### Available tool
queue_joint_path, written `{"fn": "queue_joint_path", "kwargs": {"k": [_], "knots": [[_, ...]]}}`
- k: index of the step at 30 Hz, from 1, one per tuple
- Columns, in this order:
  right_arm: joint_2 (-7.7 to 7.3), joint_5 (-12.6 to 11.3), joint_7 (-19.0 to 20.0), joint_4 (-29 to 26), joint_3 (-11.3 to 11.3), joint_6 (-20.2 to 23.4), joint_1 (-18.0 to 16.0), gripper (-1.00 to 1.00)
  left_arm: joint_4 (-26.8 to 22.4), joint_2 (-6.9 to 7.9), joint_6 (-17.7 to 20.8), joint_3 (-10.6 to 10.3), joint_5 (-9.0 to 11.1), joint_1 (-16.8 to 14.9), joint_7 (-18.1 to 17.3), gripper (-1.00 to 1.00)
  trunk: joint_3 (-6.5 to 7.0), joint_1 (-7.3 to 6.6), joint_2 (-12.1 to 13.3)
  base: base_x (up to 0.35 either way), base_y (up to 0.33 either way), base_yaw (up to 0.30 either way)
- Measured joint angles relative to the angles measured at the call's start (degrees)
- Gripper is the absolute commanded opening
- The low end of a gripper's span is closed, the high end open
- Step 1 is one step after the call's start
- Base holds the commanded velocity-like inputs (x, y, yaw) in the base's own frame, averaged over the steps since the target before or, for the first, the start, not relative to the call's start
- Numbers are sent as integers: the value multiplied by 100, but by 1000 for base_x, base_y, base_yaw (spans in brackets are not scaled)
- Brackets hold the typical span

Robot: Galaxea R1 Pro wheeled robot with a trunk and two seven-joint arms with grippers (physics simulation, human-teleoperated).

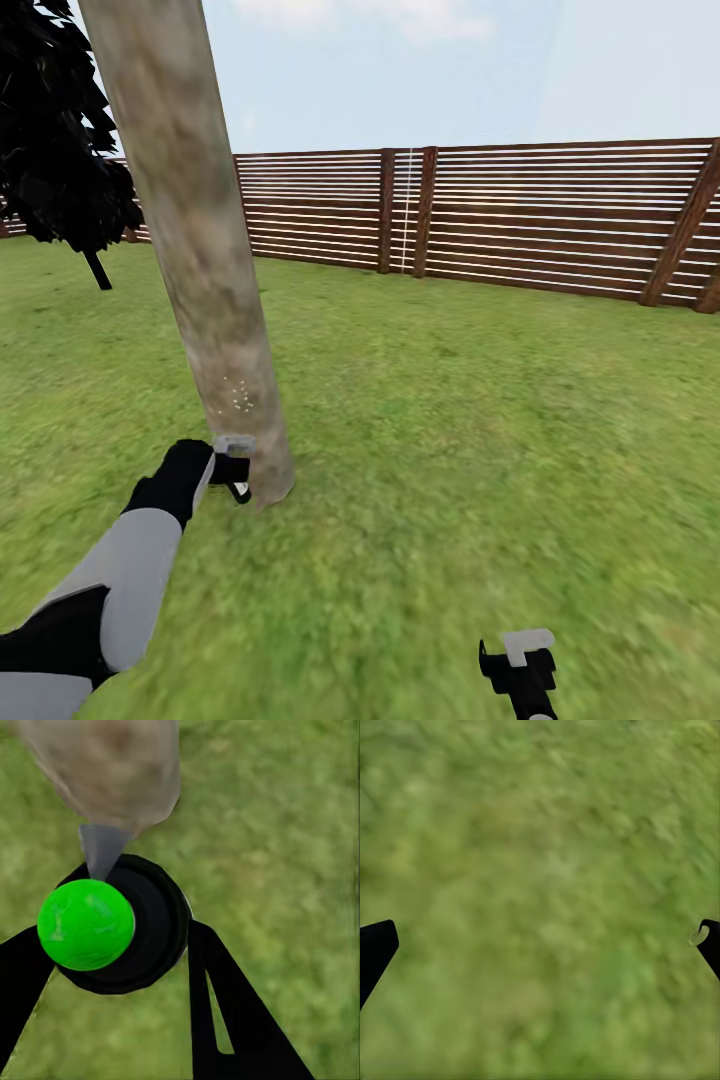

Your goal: In the garden, pick up the pesticide atomizer on the floor and spray pesticide onto both trees until each tree trunk is fully covered.

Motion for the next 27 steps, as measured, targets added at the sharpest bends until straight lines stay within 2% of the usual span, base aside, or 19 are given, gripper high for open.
{"fn": "queue_joint_path", "kwargs": {"k": [1,3,4,6,8,10,12,13,16,17,18,19,20,21,23,24,27], "knots": [[0,0,1,0,0,0,-1,100,2,85,12,5,-54,-61,0,-100,0,0,0,0,0,0],[0,1,0,0,2,0,-4,100,5,527,28,19,-89,-115,-15,-100,0,0,0,0,0,0],[0,0,2,0,1,0,-2,100,8,662,34,25,-68,-120,-23,-100,0,0,0,0,0,0],[0,0,2,0,0,0,-1,100,36,776,42,11,-8,-87,-28,-100,-1,0,0,0,0,0],[0,0,4,0,0,0,2,100,113,709,45,-14,41,-41,-30,-100,-1,0,0,0,0,0],[0,0,3,0,-1,0,2,100,259,436,45,-16,80,-25,-33,-100,-1,1,0,0,0,0],[0,0,2,0,0,0,3,100,317,257,40,-15,54,-26,-33,-100,-1,0,0,0,0,0],[0,0,1,0,0,0,3,100,329,230,33,-28,20,-27,-31,-100,0,0,0,0,0,0],[0,0,1,0,0,0,2,100,335,372,25,-1,-51,-29,-35,-100,0,0,0,0,0,0],[0,0,3,0,0,0,2,100,337,578,26,-4,-28,-29,-31,-100,0,0,0,0,0,0],[0,0,2,0,1,0,2,100,335,745,7,-6,-111,-28,-33,-100,0,0,0,0,0,0],[0,0,2,0,0,0,2,100,338,828,12,-16,-54,-24,-32,-100,0,0,0,0,0,0],[0,0,1,0,0,0,3,100,361,848,12,-24,-22,-7,-32,-100,-1,0,0,0,0,0],[0,0,4,0,0,0,3,100,400,814,5,-24,8,67,-32,-100,-1,1,0,0,0,0],[0,0,3,0,-1,0,3,100,447,490,-27,-19,64,250,4,-100,-1,0,0,134,0,0],[0,0,5,0,-1,0,3,100,451,397,-32,-21,39,272,20,-100,-1,-2,0,247,0,0],[0,0,1,0,0,0,3,100,464,299,-32,-15,25,302,-18,-100,0,-3,0,313,0,0]]}}
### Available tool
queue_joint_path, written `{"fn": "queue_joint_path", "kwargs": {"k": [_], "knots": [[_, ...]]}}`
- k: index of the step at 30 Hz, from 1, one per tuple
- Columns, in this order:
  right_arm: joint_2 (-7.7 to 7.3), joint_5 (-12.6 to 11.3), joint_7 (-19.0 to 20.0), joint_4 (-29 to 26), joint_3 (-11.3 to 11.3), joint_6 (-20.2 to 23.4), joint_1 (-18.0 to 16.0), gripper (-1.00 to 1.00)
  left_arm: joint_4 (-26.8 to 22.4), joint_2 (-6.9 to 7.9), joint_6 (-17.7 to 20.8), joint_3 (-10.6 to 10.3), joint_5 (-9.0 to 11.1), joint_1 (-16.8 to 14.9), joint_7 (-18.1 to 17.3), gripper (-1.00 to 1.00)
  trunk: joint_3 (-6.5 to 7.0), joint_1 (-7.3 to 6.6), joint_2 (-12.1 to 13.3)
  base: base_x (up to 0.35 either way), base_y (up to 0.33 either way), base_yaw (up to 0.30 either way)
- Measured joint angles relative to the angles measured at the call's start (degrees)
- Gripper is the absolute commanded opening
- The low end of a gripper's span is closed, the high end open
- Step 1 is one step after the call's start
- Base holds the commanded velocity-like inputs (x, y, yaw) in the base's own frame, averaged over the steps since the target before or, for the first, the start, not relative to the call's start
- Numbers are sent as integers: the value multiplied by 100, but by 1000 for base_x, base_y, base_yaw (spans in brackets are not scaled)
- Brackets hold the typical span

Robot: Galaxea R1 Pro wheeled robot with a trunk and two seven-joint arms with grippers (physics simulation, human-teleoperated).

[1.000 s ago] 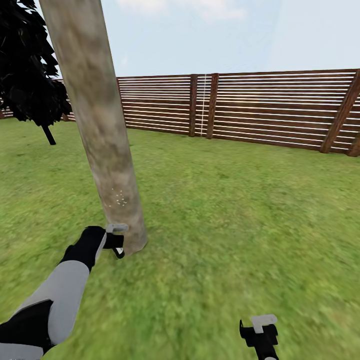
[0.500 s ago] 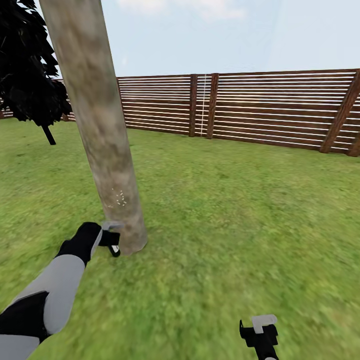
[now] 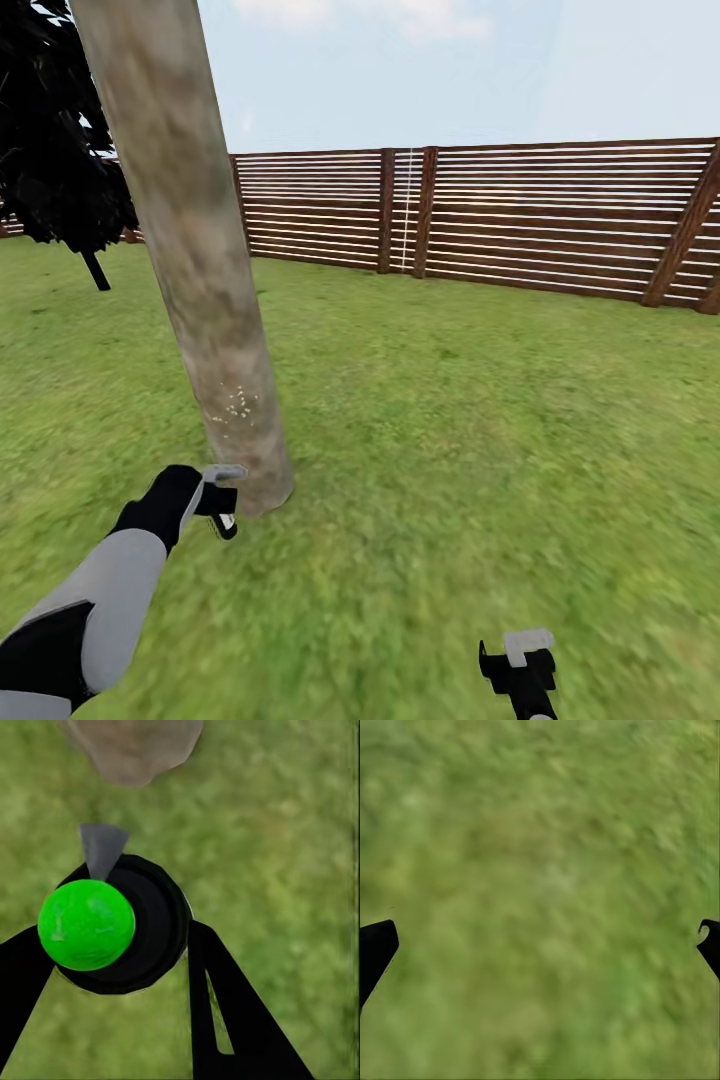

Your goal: In the garden, pick up the pesticide atomizer on the floor and spray pesticide onto both trees until each tree trunk is fully covered.

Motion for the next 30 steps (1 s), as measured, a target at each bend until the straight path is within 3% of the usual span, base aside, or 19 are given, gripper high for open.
{"fn": "queue_joint_path", "kwargs": {"k": [4,6,7,8,11,13,15,18,20,23,26,27,30], "knots": [[0,0,2,0,0,0,0,100,38,55,-23,20,-81,15,-1,-100,0,2,0,207,0,0],[0,0,3,0,1,0,0,100,39,324,-60,20,-149,224,34,-100,-1,4,0,8,0,0],[0,0,4,0,0,0,0,100,44,336,-66,0,-58,360,38,-100,-1,4,0,0,0,0],[0,0,3,0,0,0,0,100,69,209,-57,2,31,396,36,-100,-1,4,0,0,0,0],[0,0,5,0,0,0,0,100,80,-200,-61,2,50,408,45,-100,0,3,0,0,0,0],[0,0,4,0,0,0,0,100,35,-266,-69,2,-20,407,47,-100,0,3,0,0,0,0],[0,0,2,0,1,0,0,100,-2,-119,-78,31,-95,407,51,-100,0,3,0,0,0,0],[0,0,3,0,1,0,0,100,-34,387,-68,56,-103,406,51,-100,0,3,0,0,0,0],[0,0,1,0,0,0,0,100,-35,481,-70,42,-41,409,48,-100,0,3,0,0,0,0],[0,0,2,0,0,0,0,100,18,427,-67,25,1,416,53,-100,0,3,0,0,0,0],[0,0,0,0,0,0,0,100,55,36,-69,7,22,419,72,-100,0,1,0,222,-6,0],[0,0,-2,0,0,0,0,100,52,-30,-78,-1,-20,461,76,-100,0,0,0,308,-46,0],[0,0,-4,0,1,0,0,100,26,-66,-199,-9,-59,576,82,-100,0,0,0,276,-140,0]]}}
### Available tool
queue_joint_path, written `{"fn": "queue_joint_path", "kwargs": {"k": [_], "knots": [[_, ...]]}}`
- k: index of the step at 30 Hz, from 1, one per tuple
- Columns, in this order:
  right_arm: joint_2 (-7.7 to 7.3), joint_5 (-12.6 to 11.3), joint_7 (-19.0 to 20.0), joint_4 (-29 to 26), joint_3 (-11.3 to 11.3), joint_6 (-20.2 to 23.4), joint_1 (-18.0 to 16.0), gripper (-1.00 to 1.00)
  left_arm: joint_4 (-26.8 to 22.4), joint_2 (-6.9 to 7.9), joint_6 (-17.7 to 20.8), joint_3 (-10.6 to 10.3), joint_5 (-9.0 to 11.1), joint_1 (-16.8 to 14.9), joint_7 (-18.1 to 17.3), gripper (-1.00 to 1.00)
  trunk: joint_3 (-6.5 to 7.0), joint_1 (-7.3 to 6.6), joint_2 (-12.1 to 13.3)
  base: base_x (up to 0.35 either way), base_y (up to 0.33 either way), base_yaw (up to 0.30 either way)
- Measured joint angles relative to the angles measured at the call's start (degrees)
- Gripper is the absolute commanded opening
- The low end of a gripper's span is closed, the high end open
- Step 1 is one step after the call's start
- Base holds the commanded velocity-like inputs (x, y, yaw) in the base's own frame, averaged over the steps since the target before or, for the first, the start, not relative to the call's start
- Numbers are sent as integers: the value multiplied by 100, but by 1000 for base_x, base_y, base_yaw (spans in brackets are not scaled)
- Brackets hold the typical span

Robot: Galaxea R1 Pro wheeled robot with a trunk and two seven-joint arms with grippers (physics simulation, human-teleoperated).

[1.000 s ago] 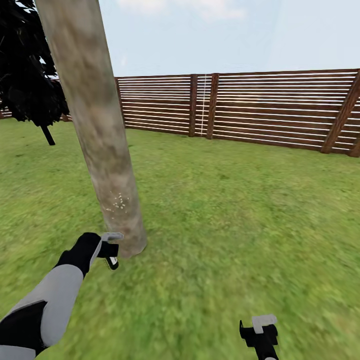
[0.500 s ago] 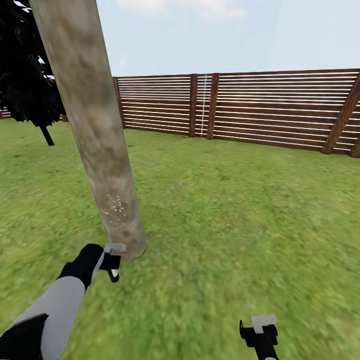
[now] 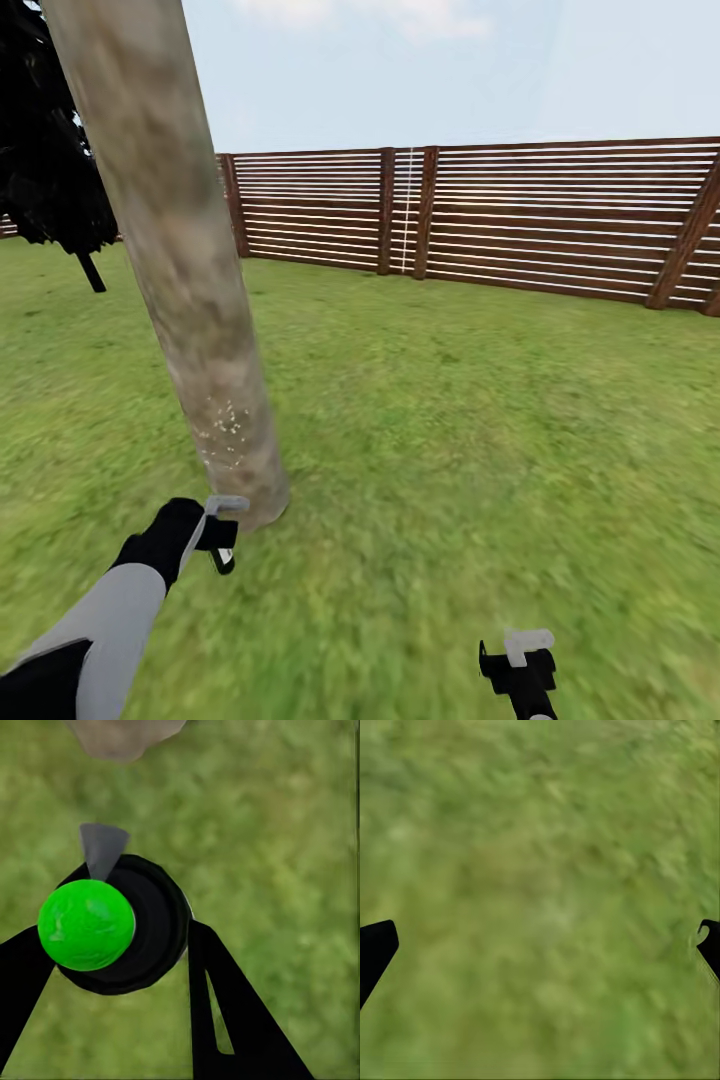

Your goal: In the garden, pick up the pesticide atomizer on the floor and spray pesticide onto both trees until each tree trunk is fully covered.

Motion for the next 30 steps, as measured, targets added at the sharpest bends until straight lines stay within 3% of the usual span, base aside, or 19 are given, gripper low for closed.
{"fn": "queue_joint_path", "kwargs": {"k": [5,10,17,30], "knots": [[0,0,-1,0,1,0,0,100,-7,49,-332,25,-44,32,64,-100,0,3,0,95,-231,0],[16,1,5,1,-7,-2,-1,100,-52,48,-325,38,33,117,393,-100,0,3,0,-139,-133,95],[25,5,2,4,0,-4,-2,100,-54,25,-295,51,49,123,387,-100,0,2,0,40,-101,246],[26,5,2,3,1,-4,-1,100,-53,-9,-280,62,49,129,396,-100,0,1,0,180,-235,26]]}}
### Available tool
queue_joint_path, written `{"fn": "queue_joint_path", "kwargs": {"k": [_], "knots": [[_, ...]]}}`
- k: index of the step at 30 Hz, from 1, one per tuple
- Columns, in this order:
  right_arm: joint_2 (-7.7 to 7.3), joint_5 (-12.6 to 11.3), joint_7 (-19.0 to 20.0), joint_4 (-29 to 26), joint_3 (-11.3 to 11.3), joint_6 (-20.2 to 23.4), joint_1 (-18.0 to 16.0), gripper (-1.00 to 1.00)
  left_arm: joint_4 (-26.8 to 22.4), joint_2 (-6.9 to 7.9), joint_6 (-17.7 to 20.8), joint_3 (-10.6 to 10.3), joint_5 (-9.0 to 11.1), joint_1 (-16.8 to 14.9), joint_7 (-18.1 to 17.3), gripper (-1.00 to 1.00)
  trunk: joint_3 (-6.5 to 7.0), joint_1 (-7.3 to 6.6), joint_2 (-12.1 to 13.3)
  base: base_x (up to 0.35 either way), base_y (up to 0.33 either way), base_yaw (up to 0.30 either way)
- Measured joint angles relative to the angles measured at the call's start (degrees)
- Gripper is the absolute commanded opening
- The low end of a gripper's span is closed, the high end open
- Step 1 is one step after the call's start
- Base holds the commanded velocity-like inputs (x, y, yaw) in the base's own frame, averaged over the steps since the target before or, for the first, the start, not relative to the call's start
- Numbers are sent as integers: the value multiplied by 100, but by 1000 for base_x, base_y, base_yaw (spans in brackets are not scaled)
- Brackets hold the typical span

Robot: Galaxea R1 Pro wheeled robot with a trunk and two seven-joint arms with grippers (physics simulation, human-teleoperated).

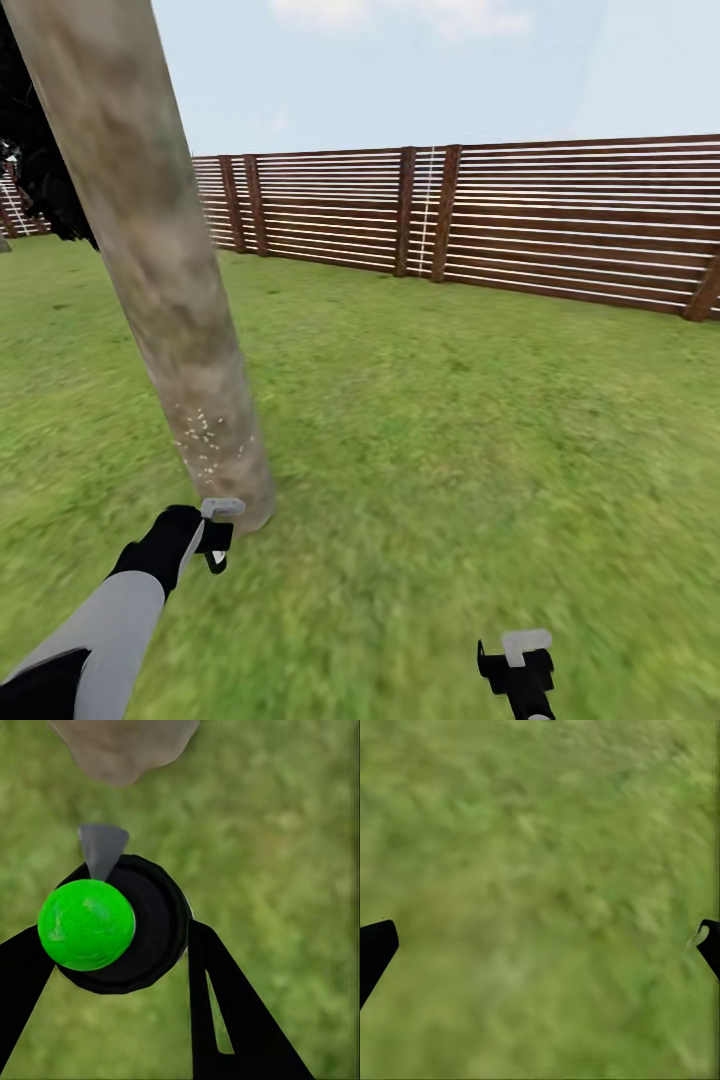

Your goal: In the garden, pick up the pesticide atomizer on the floor and spray pesticide onto both trees until each tree trunk is fully covered.

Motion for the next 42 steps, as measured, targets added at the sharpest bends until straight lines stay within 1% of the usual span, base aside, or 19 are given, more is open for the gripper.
{"fn": "queue_joint_path", "kwargs": {"k": [8,12,23,30,33,34,35,36,38,39,42], "knots": [[0,0,-1,2,3,0,-1,100,-1,8,1,7,0,0,-1,-100,0,0,0,153,-243,257],[0,1,0,-1,-2,0,0,100,-7,5,0,8,2,1,0,-100,0,1,0,127,-252,81],[-7,3,-9,-4,-7,1,1,100,-8,8,15,16,-7,-1,0,-100,0,2,0,-54,-277,6],[0,4,-10,1,5,0,-1,100,-10,32,18,24,-12,-2,6,-100,0,1,0,24,-277,236],[0,4,-10,1,7,0,-1,100,-5,118,16,34,-45,-1,16,-100,0,0,0,146,-261,273],[0,4,-10,1,5,0,-1,100,-5,164,16,92,-54,1,21,-100,0,0,0,157,-258,273],[0,4,-10,1,4,0,-1,100,-9,260,14,220,-83,1,26,-100,0,0,0,158,-258,273],[0,4,-10,1,4,0,-1,100,-10,344,14,308,-72,2,27,-100,0,0,0,160,-256,273],[0,4,-10,1,5,0,-1,100,-10,446,16,421,-47,2,23,-100,0,0,0,167,-250,273],[0,4,-10,1,6,0,-1,100,-10,463,13,451,-27,3,23,-100,0,0,0,170,-246,273],[0,4,-10,1,6,0,-1,100,-10,435,10,446,-15,3,25,-100,0,0,0,171,-245,190]]}}
